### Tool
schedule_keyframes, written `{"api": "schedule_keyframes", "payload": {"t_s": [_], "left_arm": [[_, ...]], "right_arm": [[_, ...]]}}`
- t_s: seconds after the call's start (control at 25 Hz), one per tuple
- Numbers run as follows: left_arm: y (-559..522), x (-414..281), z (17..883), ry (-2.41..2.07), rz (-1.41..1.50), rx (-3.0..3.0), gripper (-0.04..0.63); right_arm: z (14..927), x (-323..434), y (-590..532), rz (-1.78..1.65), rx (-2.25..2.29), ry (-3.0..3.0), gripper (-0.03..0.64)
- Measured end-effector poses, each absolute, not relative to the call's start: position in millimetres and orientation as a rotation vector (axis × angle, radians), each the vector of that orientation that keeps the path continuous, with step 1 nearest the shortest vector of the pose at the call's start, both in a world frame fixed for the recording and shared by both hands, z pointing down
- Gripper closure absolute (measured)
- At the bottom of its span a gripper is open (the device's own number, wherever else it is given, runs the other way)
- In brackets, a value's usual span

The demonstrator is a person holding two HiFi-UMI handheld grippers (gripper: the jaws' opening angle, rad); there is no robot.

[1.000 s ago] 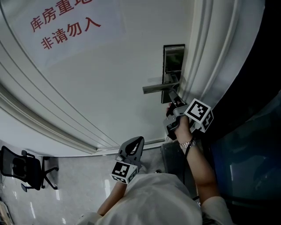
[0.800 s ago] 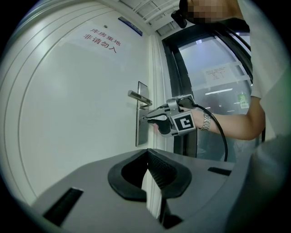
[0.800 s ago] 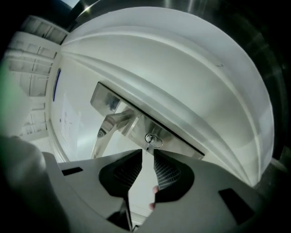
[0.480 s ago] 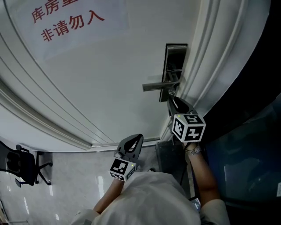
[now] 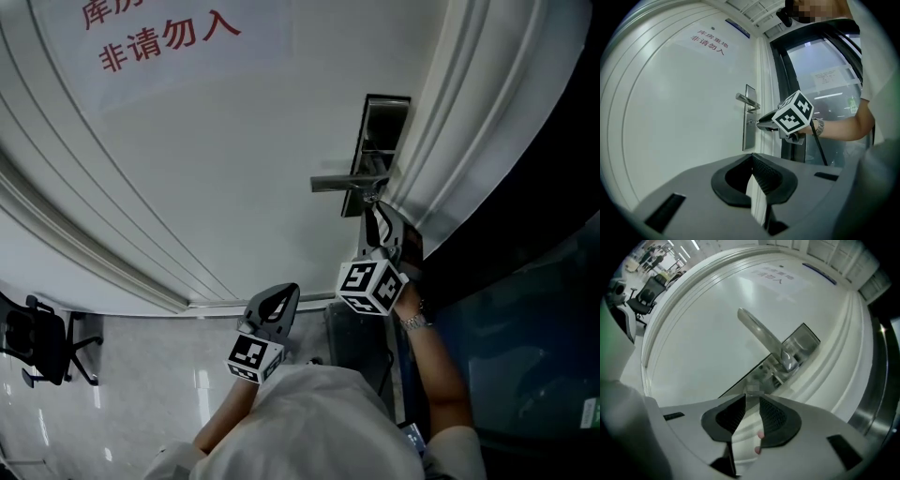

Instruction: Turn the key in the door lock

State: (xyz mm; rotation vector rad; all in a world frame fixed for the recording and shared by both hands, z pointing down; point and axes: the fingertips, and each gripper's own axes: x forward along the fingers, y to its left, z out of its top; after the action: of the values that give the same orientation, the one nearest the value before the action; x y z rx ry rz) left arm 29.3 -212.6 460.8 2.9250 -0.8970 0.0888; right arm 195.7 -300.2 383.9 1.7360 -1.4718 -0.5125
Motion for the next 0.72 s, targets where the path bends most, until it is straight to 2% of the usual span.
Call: {"api": "schedule_keyframes", "payload": {"t_s": [0.24, 0.72], "left_arm": [[-212, 27, 462, -0.894, 0.097, 2.921, 0.589], [-208, 37, 465, -0.841, 0.111, 2.934, 0.589]], "right_arm": [[377, 195, -308, -0.708, 1.623, -1.297, 0.548], [384, 190, -319, -0.831, 1.429, -1.190, 0.545]]}}
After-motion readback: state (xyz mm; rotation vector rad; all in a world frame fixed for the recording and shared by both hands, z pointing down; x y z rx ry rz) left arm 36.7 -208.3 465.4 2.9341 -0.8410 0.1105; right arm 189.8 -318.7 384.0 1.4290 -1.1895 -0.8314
